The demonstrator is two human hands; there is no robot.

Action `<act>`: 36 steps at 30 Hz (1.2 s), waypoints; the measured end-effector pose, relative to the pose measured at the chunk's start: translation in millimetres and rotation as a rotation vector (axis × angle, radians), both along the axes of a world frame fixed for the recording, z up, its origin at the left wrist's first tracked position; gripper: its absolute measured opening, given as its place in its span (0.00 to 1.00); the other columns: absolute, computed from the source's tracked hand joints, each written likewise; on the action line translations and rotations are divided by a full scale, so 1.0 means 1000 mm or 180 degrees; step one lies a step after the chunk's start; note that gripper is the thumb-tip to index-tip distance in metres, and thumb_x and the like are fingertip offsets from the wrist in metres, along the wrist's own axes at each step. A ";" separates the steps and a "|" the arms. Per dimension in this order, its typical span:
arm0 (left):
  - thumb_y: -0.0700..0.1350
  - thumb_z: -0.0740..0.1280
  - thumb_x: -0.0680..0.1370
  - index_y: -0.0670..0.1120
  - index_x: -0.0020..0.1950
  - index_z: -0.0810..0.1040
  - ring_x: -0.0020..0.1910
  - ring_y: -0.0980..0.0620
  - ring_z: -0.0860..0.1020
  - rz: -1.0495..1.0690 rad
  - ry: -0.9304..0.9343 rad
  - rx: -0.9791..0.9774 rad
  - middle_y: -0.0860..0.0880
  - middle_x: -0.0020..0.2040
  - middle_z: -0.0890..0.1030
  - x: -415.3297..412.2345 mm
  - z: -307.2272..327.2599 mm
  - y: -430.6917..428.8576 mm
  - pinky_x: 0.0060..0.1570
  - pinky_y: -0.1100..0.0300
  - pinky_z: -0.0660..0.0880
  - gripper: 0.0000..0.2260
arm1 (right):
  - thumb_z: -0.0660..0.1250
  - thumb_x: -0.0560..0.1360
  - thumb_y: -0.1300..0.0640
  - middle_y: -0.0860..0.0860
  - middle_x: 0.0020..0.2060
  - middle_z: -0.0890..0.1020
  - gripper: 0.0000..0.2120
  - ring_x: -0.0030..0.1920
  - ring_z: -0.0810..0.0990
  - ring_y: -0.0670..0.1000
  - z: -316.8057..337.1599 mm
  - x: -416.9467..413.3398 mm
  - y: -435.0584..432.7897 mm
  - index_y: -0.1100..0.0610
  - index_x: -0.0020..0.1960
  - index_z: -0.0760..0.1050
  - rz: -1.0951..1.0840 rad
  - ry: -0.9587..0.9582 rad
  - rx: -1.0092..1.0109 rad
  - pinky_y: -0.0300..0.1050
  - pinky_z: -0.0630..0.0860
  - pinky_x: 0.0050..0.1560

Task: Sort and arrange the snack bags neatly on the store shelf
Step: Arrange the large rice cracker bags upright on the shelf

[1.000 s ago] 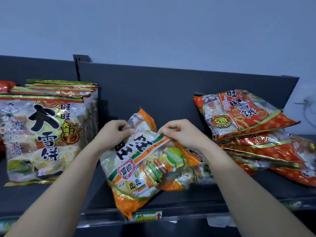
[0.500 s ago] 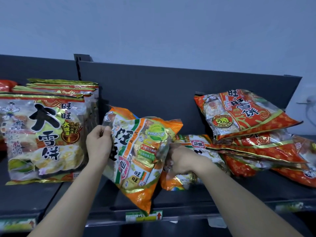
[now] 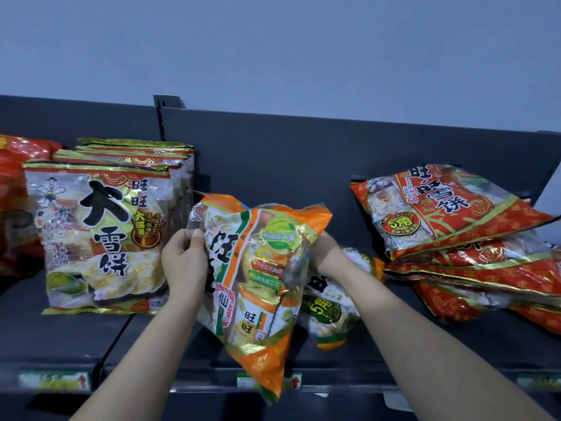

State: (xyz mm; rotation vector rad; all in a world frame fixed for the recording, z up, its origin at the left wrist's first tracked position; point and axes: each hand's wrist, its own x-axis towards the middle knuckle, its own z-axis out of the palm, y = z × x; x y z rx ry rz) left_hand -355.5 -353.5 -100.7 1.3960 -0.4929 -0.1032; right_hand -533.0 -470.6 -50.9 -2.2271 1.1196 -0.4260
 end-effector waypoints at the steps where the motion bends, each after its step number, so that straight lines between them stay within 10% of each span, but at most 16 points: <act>1: 0.43 0.62 0.80 0.37 0.38 0.71 0.35 0.51 0.69 0.0020 -0.0021 0.0045 0.47 0.33 0.72 -0.001 -0.001 0.001 0.37 0.55 0.66 0.13 | 0.62 0.79 0.61 0.49 0.40 0.74 0.13 0.42 0.72 0.48 -0.007 -0.003 -0.013 0.50 0.38 0.68 -0.0167 0.0112 -0.0093 0.41 0.69 0.47; 3: 0.44 0.62 0.80 0.36 0.39 0.71 0.34 0.51 0.69 0.0066 -0.0077 0.0142 0.47 0.33 0.72 -0.003 -0.003 0.004 0.36 0.55 0.66 0.13 | 0.68 0.75 0.49 0.53 0.46 0.76 0.08 0.51 0.75 0.56 -0.020 -0.012 -0.032 0.51 0.43 0.70 -0.0563 0.0519 -0.0310 0.50 0.75 0.54; 6: 0.44 0.61 0.80 0.41 0.37 0.71 0.33 0.50 0.69 0.0111 -0.0041 0.0245 0.48 0.32 0.72 -0.003 -0.003 0.005 0.34 0.55 0.66 0.13 | 0.72 0.67 0.35 0.61 0.73 0.62 0.45 0.73 0.60 0.64 -0.026 -0.023 -0.047 0.53 0.75 0.58 -0.0800 0.1331 -0.0002 0.59 0.62 0.70; 9: 0.46 0.62 0.79 0.45 0.34 0.71 0.32 0.47 0.71 0.0074 0.0132 0.0275 0.47 0.31 0.72 0.001 -0.004 0.003 0.34 0.52 0.68 0.13 | 0.68 0.67 0.30 0.61 0.74 0.61 0.56 0.74 0.60 0.62 -0.020 -0.023 -0.047 0.60 0.79 0.45 -0.0770 0.1792 -0.0137 0.54 0.63 0.69; 12: 0.45 0.61 0.79 0.41 0.37 0.71 0.34 0.48 0.70 0.0058 0.0117 0.0346 0.46 0.33 0.72 0.002 -0.004 0.003 0.36 0.52 0.67 0.12 | 0.68 0.65 0.27 0.55 0.56 0.79 0.42 0.55 0.78 0.56 -0.022 -0.016 -0.053 0.60 0.63 0.73 -0.0775 0.1711 0.0054 0.45 0.73 0.45; 15: 0.45 0.61 0.79 0.36 0.41 0.71 0.35 0.48 0.70 0.0041 0.0045 0.0362 0.44 0.35 0.73 0.004 -0.005 0.003 0.38 0.54 0.67 0.13 | 0.72 0.67 0.35 0.53 0.38 0.78 0.26 0.38 0.76 0.53 -0.030 -0.014 -0.060 0.58 0.41 0.75 -0.0899 0.1112 0.0324 0.42 0.68 0.33; 24: 0.48 0.61 0.79 0.46 0.34 0.68 0.33 0.48 0.71 0.0106 0.0214 0.0092 0.46 0.32 0.73 -0.001 0.005 -0.001 0.37 0.52 0.68 0.15 | 0.65 0.78 0.57 0.62 0.51 0.81 0.13 0.53 0.80 0.64 -0.012 0.000 -0.057 0.66 0.54 0.78 -0.1660 -0.1800 0.0203 0.61 0.77 0.56; 27: 0.43 0.62 0.80 0.46 0.35 0.68 0.28 0.52 0.68 0.0125 0.0323 -0.0122 0.50 0.30 0.71 -0.012 0.015 -0.006 0.34 0.58 0.67 0.13 | 0.64 0.79 0.56 0.60 0.56 0.80 0.05 0.58 0.78 0.62 -0.006 0.007 -0.059 0.51 0.53 0.77 -0.1558 -0.2828 0.0399 0.53 0.75 0.56; 31: 0.41 0.62 0.80 0.48 0.36 0.69 0.33 0.54 0.68 0.0389 0.0485 -0.0317 0.52 0.35 0.72 -0.017 0.019 -0.020 0.38 0.57 0.68 0.12 | 0.63 0.80 0.59 0.53 0.43 0.82 0.10 0.46 0.80 0.56 -0.009 0.009 -0.069 0.51 0.41 0.76 -0.1121 -0.3050 0.0977 0.51 0.77 0.49; 36: 0.39 0.61 0.80 0.47 0.40 0.69 0.36 0.54 0.71 0.0556 0.0619 -0.0394 0.52 0.39 0.73 -0.021 0.021 -0.038 0.37 0.62 0.68 0.09 | 0.60 0.80 0.62 0.51 0.44 0.81 0.14 0.31 0.77 0.46 -0.035 0.000 -0.074 0.55 0.63 0.75 -0.1169 -0.2327 0.1543 0.36 0.67 0.19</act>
